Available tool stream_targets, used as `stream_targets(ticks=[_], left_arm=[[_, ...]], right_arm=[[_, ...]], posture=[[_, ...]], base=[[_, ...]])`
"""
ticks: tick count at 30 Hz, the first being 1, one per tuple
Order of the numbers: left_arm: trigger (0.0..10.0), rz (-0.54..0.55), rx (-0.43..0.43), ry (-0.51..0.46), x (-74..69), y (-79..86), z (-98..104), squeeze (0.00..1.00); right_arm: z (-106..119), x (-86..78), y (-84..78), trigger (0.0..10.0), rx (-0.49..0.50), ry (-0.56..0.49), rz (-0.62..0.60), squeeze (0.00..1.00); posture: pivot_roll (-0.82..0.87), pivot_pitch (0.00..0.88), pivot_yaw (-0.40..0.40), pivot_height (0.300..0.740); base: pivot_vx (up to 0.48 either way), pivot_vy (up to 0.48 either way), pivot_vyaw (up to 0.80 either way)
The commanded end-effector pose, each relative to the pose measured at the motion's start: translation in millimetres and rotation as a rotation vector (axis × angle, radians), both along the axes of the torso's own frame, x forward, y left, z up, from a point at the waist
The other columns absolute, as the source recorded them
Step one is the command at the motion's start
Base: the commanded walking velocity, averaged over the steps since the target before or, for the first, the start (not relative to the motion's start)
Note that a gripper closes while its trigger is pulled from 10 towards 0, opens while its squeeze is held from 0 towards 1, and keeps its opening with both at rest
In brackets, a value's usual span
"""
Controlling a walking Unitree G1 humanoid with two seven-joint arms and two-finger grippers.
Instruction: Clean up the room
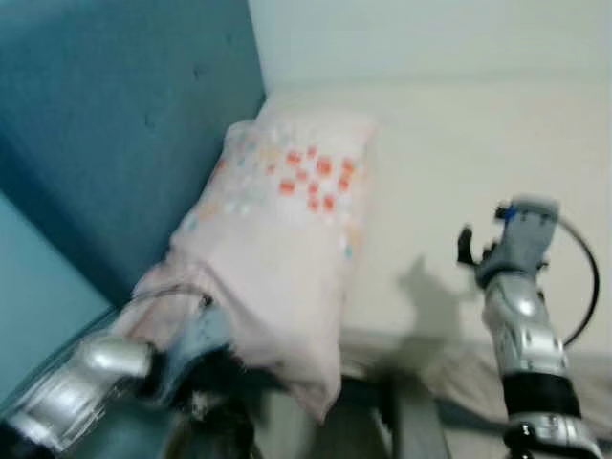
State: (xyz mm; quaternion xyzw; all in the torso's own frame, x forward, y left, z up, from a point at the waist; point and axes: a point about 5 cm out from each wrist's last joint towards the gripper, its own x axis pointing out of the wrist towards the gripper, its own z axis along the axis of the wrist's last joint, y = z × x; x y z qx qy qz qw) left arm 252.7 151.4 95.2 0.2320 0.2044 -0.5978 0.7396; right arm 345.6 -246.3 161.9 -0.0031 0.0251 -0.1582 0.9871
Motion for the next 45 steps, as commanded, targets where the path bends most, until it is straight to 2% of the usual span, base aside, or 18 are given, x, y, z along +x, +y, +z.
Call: stream_targets(ticks=[1, 4, 8, 9, 12, 16, 19, 22, 23, 24, 28, 29, 31, 36, 40, 43, 44, 45], left_arm=[[10.0, 0.028, 0.050, -0.059, 10.0, 4.9, 0, 0.00], [10.0, 0.034, 0.076, -0.095, 16.5, 2.4, -2, 0.00], [10.0, 0.010, 0.255, -0.211, 33.0, 6.4, -10, 0.00], [10.0, 0.010, 0.255, -0.211, 33.0, 6.4, -10, 0.00], [10.0, 0.066, 0.383, -0.338, 55.0, 21.0, -8, 0.00], [10.0, 0.134, 0.466, -0.486, 76.2, 35.7, 1, 0.00], [10.0, 0.150, 0.470, -0.515, 80.3, 36.9, 3, 0.00], [10.0, 0.296, 0.395, -0.693, 105.3, 27.5, 31, 0.00], [10.0, 0.296, 0.395, -0.693, 105.3, 27.5, 31, 0.00], [10.0, 0.346, 0.317, -0.755, 116.3, 16.0, 47, 0.00], [10.0, 0.351, 0.278, -0.769, 120.5, 7.7, 51, 0.00], [10.0, 0.342, 0.215, -0.782, 126.9, -12.1, 59, 0.00], [10.0, 0.324, 0.202, -0.797, 129.6, -21.6, 62, 0.00], [10.0, 0.319, 0.213, -0.815, 132.3, -25.7, 63, 0.00], [10.0, 0.283, 0.281, -0.781, 129.5, -16.0, 51, 0.00], [10.0, 0.287, 0.407, -0.718, 122.9, 21.1, 37, 0.00], [10.0, 0.287, 0.407, -0.718, 122.9, 21.1, 37, 0.00], [10.0, 0.285, 0.514, -0.687, 117.6, 49.7, 32, 0.00]], right_arm=[[-3, -3.4, -6.5, 10.0, 0.002, 0.016, -0.022, 0.00], [-3, -3.7, -6.8, 10.0, 0.001, 0.017, -0.023, 0.00], [-3, -3.7, -5.6, 10.0, -0.002, 0.020, -0.020, 0.00], [-3, -3.7, -5.6, 10.0, -0.002, 0.020, -0.020, 0.00], [-4, -4.8, -5.1, 10.0, -0.005, 0.022, -0.018, 0.00], [-3, -5.8, -7.0, 10.0, -0.010, 0.023, -0.020, 0.00], [-2, -5.9, -7.7, 10.0, -0.011, 0.023, -0.022, 0.00], [-1, -7.3, -9.0, 10.0, -0.011, 0.018, -0.028, 0.00], [-1, -7.3, -9.0, 10.0, -0.011, 0.018, -0.028, 0.00], [-2, -8.8, -8.8, 10.0, -0.009, 0.020, -0.031, 0.00], [-3, -9.8, -8.9, 10.0, -0.009, 0.022, -0.033, 0.00], [-3, -11.9, -10.2, 10.0, -0.010, 0.023, -0.038, 0.00], [-3, -13.1, -11.4, 10.0, -0.011, 0.023, -0.041, 0.00], [-3, -14.9, -13.2, 10.0, -0.014, 0.026, -0.046, 0.00], [-5, -18.0, -16.0, 10.0, -0.016, 0.033, -0.055, 0.00], [-6, -18.9, -17.5, 10.0, -0.015, 0.040, -0.057, 0.00], [-6, -18.9, -17.5, 10.0, -0.015, 0.040, -0.057, 0.00], [-7, -18.2, -18.1, 10.0, -0.014, 0.044, -0.057, 0.00]], posture=[[-0.09, 0.182, 0.128, 0.525], [-0.09, 0.185, 0.127, 0.525], [-0.10, 0.191, 0.125, 0.525], [-0.10, 0.191, 0.125, 0.525], [-0.11, 0.189, 0.123, 0.525], [-0.11, 0.188, 0.127, 0.525], [-0.11, 0.188, 0.127, 0.525], [-0.11, 0.197, 0.131, 0.525], [-0.11, 0.197, 0.131, 0.525], [-0.12, 0.197, 0.133, 0.525], [-0.12, 0.200, 0.132, 0.525], [-0.13, 0.198, 0.135, 0.525], [-0.14, 0.200, 0.135, 0.525], [-0.15, 0.202, 0.139, 0.525], [-0.15, 0.205, 0.139, 0.525], [-0.14, 0.204, 0.133, 0.525], [-0.14, 0.204, 0.133, 0.525], [-0.13, 0.200, 0.124, 0.525]], base=[[0.000, 0.000, 0.00], [0.000, 0.000, 0.00], [0.000, 0.000, 0.00], [0.000, 0.000, 0.00], [0.000, 0.000, 0.00], [0.000, 0.000, 0.00], [0.000, 0.000, 0.00], [0.000, 0.000, 0.00], [0.000, 0.000, 0.00], [0.000, 0.000, 0.00], [0.000, 0.000, 0.00], [0.000, 0.000, 0.00], [0.000, 0.000, 0.00], [0.000, 0.000, 0.00], [0.000, 0.000, 0.00], [0.000, 0.000, 0.00], [0.000, 0.000, 0.00], [0.000, 0.000, 0.00]])
